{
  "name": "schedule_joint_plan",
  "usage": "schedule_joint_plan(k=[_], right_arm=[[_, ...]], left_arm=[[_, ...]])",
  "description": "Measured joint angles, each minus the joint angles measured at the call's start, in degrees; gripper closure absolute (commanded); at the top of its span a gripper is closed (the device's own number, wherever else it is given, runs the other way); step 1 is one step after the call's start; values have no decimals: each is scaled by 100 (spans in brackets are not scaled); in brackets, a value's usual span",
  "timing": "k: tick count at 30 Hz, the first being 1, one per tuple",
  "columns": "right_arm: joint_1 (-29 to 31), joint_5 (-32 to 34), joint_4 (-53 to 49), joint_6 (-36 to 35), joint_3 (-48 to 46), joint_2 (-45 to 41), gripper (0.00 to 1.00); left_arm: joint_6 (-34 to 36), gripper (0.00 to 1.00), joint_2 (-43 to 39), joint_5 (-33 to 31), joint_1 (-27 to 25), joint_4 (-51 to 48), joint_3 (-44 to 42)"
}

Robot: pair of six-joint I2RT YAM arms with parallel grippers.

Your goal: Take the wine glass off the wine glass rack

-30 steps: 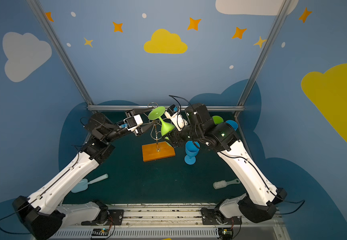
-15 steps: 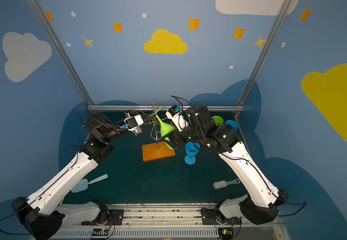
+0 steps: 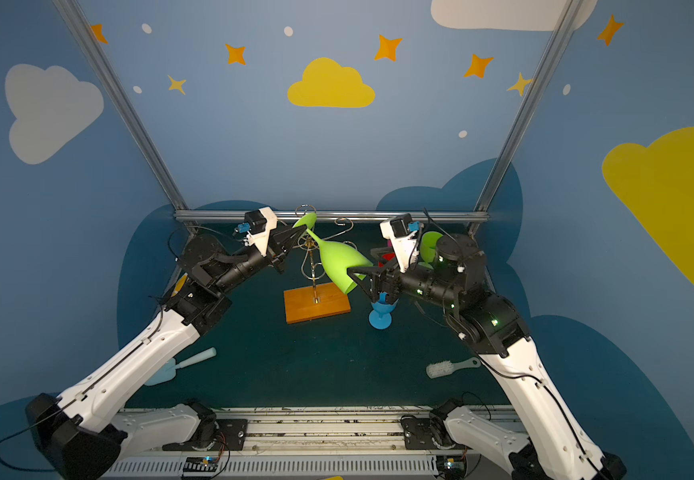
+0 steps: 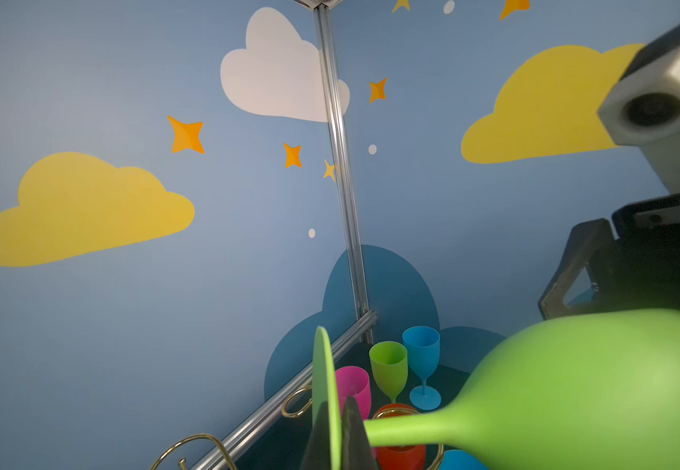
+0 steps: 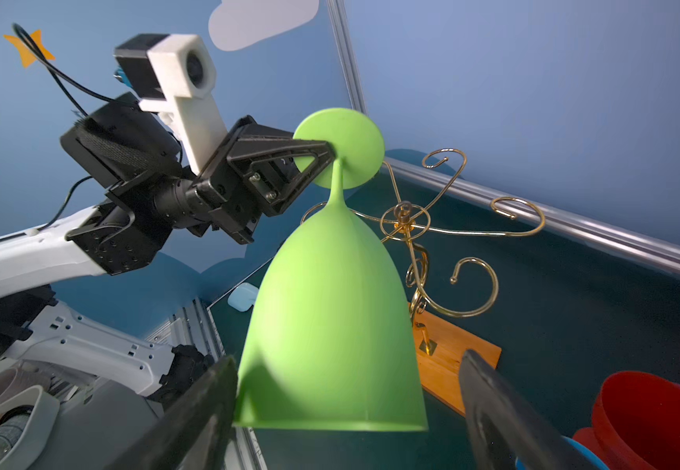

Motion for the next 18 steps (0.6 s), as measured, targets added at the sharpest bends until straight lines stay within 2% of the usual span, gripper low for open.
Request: schedule_joint_plan(k=[9,13,14,18], right_arm=[[-72,365,476,286,-461,-330,24],[-72,461,649,396,-483,-140,32],[-72,479,695,426,-483,-76,37],[-72,494,855,511,-481,184,70]], left_arm=[[-699,97,0,-26,76,87,-7],[-791,97,0,4,74,98,-31],[-822,97,-2,20,74,131,-59],[-914,97,-2,59,74,203,-214]])
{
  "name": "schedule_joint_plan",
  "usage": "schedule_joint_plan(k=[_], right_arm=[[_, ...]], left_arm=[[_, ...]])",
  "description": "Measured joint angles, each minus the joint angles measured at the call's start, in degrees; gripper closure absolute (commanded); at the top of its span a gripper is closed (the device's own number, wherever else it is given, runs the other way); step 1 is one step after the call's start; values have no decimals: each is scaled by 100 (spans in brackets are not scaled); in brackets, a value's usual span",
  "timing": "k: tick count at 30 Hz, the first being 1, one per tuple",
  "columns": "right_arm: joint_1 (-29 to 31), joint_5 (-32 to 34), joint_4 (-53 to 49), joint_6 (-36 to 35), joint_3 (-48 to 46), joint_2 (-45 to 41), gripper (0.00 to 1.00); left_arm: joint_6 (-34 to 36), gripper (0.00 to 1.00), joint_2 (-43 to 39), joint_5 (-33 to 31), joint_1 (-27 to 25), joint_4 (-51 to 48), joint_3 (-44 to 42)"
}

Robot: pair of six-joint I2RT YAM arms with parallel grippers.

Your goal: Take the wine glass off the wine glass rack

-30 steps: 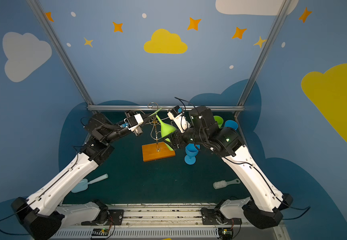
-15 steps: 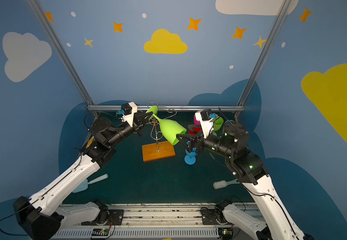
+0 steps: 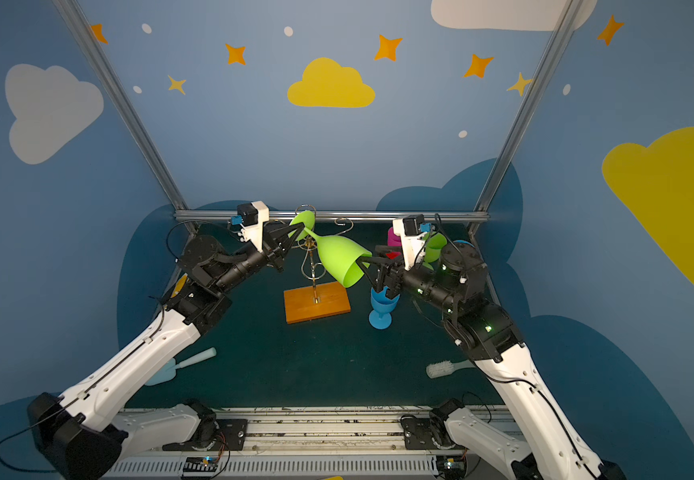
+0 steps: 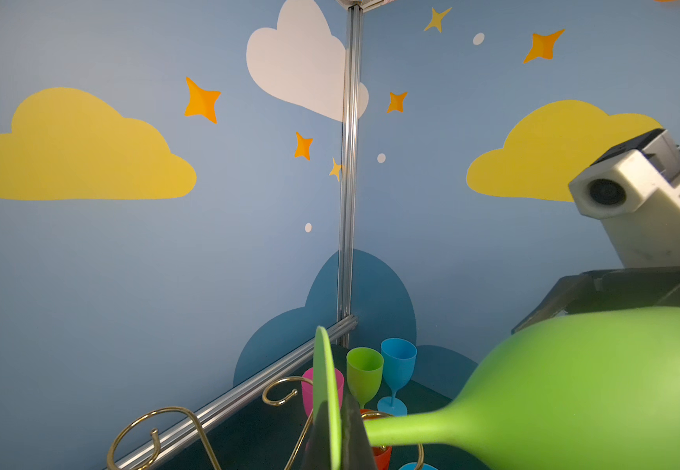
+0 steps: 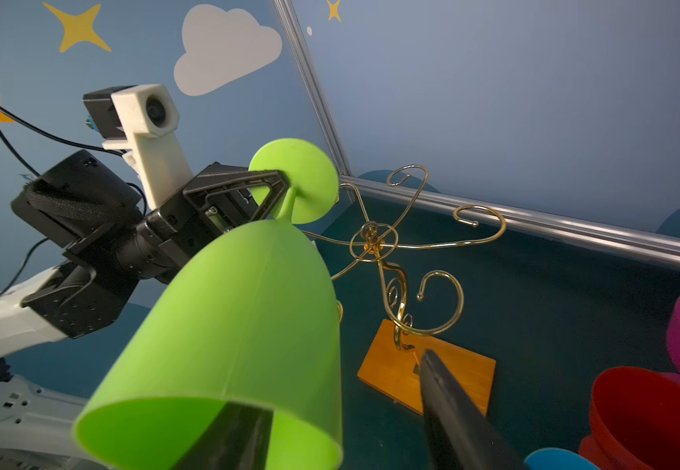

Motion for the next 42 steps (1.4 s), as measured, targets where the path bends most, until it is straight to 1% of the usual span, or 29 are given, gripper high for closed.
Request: schedule_joint_plan(k=[4,5,7,8,9,11,12,15,16,17,18,22,24,29,32,35,39,42], right_arm=[[28,-76,70,9,7,175,93],[42,-87,81,7,7,188,100],[42,-79,55,-11,9,190,100],[42,-85,37,13,13,188,100],[39,-74,28,13,20,181,100],[37,-48,-11,7,48,151,100],[35,-15,-61,-11,76,125,100],[15,98,-323,-103,260,26,100],[7,136,-407,-138,330,-11,100],[2,195,-505,-199,420,-61,100],[0,238,-623,-254,511,-116,100],[-2,374,-1102,-505,896,-310,100],[0,393,-1346,-640,1084,-387,100],[140,166,-1961,-922,1386,-498,100],[361,87,-2385,-1049,1338,-525,100],[588,151,-2872,-1106,1082,-566,100],[870,367,-3641,-1082,721,-616,100],[1056,588,-4218,-1010,623,-614,100]], left_arm=[[-48,97,0,-28,39,4,-66],[-55,93,-2,-35,57,7,-66],[-50,84,-7,-37,57,26,-66],[-44,75,-13,-31,59,35,-66],[-46,58,-20,-33,59,48,-66],[-26,40,-52,-37,66,61,-66],[-15,33,-76,-63,70,61,-66],[48,18,-203,-223,111,72,-87],[85,13,-267,-271,142,79,-114],[111,5,-341,-315,188,83,-140],[116,1,-417,-354,243,87,-164],[136,1,-704,-568,529,107,-249],[107,0,-857,-673,774,181,-372],[-341,1,-1032,-793,1740,444,-776],[-590,0,-1032,-837,2236,599,-1005],[-785,1,-1032,-833,2549,660,-1163],[-977,1,-1097,-844,2885,782,-1368],[-1067,0,-1191,-883,3069,824,-1493]])
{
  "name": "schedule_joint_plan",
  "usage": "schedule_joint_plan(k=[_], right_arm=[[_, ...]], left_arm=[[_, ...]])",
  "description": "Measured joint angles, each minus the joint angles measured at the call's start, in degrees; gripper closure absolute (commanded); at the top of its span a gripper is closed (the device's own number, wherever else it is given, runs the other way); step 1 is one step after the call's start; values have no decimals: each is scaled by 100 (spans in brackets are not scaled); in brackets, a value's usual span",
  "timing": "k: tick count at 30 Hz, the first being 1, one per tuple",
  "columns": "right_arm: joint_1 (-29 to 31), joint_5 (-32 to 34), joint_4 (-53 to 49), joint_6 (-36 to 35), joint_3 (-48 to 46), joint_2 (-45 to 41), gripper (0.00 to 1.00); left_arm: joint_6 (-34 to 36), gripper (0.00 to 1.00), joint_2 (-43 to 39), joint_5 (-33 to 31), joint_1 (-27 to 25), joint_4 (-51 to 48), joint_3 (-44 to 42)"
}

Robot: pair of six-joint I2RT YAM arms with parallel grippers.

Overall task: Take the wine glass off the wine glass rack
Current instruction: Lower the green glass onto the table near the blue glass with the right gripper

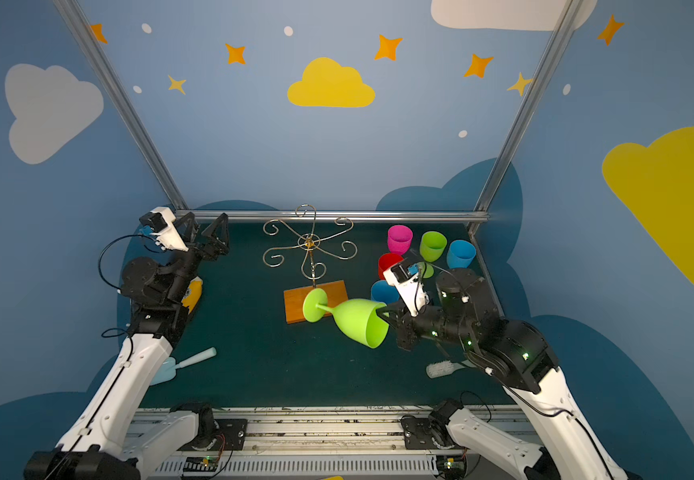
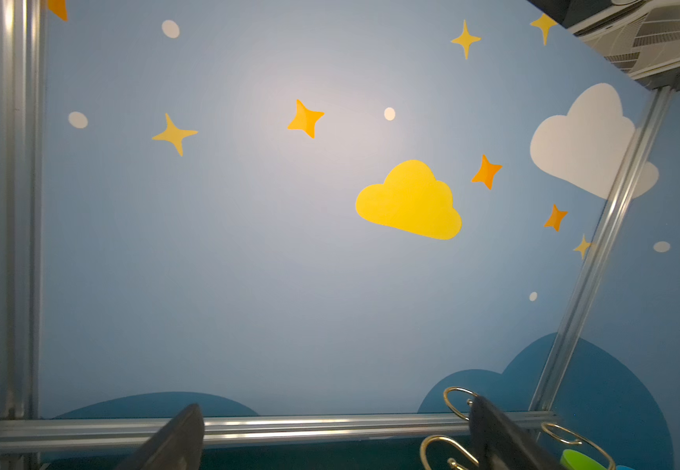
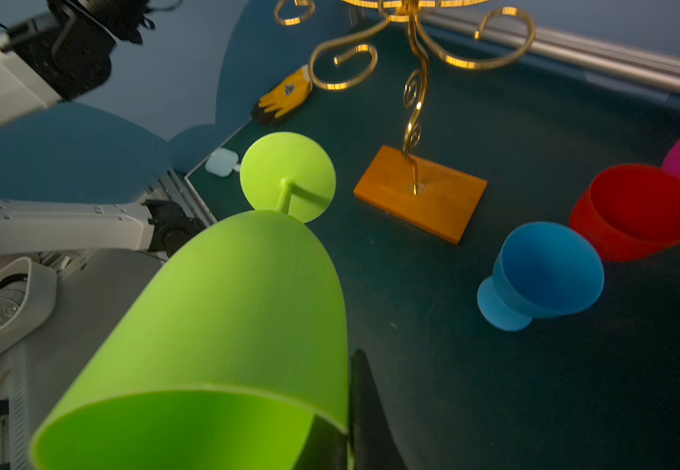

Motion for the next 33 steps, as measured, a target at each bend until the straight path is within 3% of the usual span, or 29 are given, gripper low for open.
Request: schedule_joint_plan(k=[7,14,33], right_arm=[[382,931,-1099,501,-149,129,100],[660,1818,-1694,1266,-175,1021,100],[789,2367,-546,1858,-1379,1537,100]], left_arm=[[-31,0,-229,-22,164,68,-260],[4,1,-361,-111,192,55,-417],[48,1,-579,-232,262,9,-437]])
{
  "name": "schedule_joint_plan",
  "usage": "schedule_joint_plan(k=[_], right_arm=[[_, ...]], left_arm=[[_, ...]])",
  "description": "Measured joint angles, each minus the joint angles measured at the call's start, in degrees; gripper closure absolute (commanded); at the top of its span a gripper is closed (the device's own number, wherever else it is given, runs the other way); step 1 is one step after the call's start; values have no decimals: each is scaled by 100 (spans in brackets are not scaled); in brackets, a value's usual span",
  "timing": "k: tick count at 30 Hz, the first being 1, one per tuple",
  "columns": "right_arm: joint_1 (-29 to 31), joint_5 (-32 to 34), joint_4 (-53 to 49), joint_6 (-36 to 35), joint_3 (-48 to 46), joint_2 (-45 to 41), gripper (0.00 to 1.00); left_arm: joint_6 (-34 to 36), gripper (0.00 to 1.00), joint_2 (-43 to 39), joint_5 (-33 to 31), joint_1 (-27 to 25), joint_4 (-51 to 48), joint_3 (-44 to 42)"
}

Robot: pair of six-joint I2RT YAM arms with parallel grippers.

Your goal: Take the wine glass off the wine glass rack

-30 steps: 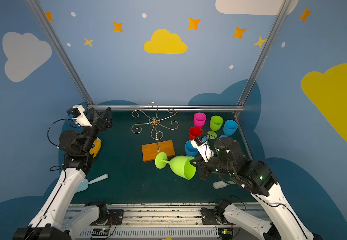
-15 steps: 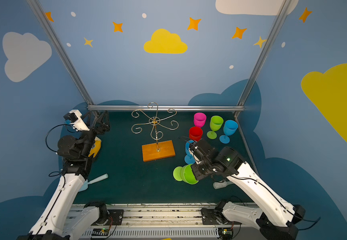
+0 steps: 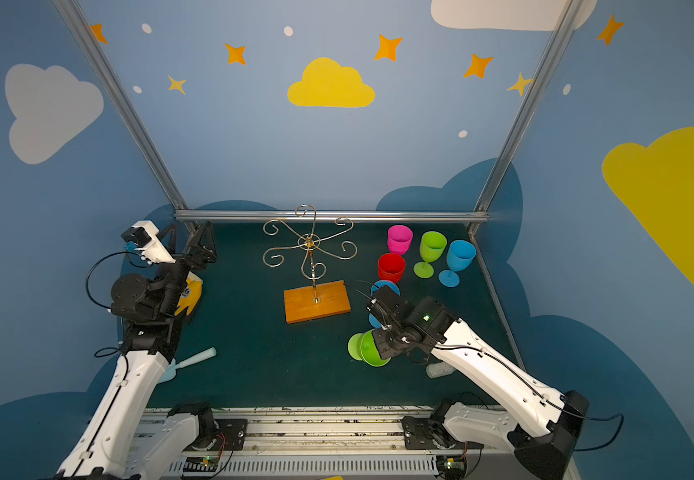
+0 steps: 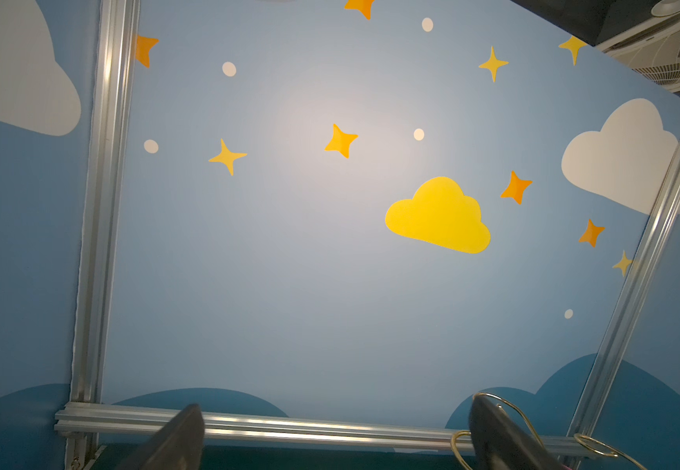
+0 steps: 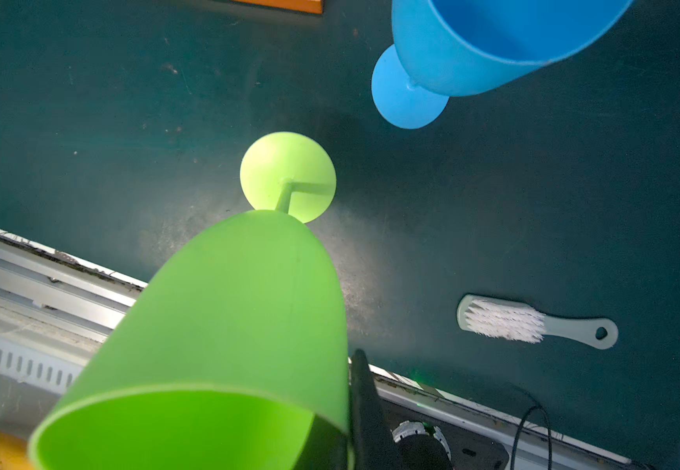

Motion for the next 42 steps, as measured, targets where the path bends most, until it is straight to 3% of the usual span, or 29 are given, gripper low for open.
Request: schedule_joint_plan(k=[7,20,25,29,35,42], right_arm=[[-7,87,256,0,-55,332,98],[-177,-24,557,-70,-55,520,76],[-229,-72,693,-136,-50,343,49],[-378,-44,863,-304,-9,-181,20],[-1093,-13,1545,-870,35,-1172,12],[-2791,-234,3357,-1543,-1027,-1987,11]], left_arm=[[0,1,-31,-2,2,-13,0],[-2,0,-35,-4,4,-37,-2],[0,1,-68,-13,9,-52,-46],[7,0,-96,-48,13,-74,-101],[129,0,-260,-92,13,-348,-105],[560,0,-560,-177,13,-894,-629]])
